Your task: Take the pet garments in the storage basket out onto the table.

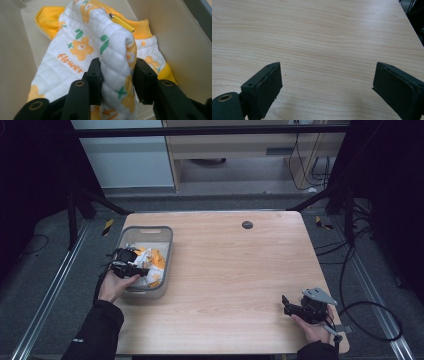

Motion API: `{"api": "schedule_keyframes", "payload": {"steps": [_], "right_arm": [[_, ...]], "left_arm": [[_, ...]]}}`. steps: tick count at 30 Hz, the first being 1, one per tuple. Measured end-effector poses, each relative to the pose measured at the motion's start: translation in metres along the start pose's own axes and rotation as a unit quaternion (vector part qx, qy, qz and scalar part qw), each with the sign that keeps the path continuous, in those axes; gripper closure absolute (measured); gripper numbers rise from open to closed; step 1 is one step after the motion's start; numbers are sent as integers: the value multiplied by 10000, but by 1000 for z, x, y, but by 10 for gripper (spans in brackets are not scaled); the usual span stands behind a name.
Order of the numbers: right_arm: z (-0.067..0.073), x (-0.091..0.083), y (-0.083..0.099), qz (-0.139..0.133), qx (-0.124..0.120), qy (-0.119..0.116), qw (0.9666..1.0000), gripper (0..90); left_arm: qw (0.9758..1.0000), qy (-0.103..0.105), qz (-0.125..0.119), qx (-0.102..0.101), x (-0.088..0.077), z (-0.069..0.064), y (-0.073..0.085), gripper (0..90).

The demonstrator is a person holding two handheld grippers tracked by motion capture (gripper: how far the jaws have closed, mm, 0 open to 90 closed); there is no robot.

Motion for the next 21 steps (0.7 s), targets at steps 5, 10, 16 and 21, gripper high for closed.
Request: {"api": "schedule_keyframes", "payload": {"steps": [5, 10, 16, 21], "right_arm": [[0, 0, 0, 9, 5, -6, 10000, 86], [0, 0, 0, 19, 10, -13, 10000, 86], [0, 0, 0, 20, 5, -10, 10000, 86], [0, 0, 0, 24, 9, -8, 10000, 86]], "left_arm": [[10000, -27, 61, 5, 0, 1, 1, 711], [10000, -51, 42, -12, -2, 1, 0, 739], [10000, -74, -32, 18, -10, 1, -5, 748], [9998, -75, -188, 55, -22, 0, -13, 751]]}}
Point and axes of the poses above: each handheld gripper's, and its own axes: x roughly forward along the jaws, y roughly out of its underside, z roughly to its left, the point moved 6 cm from there along x, roughly forward along the jaws, and after that the axes turned 9 degrees about -z, right-handed, at the moved point
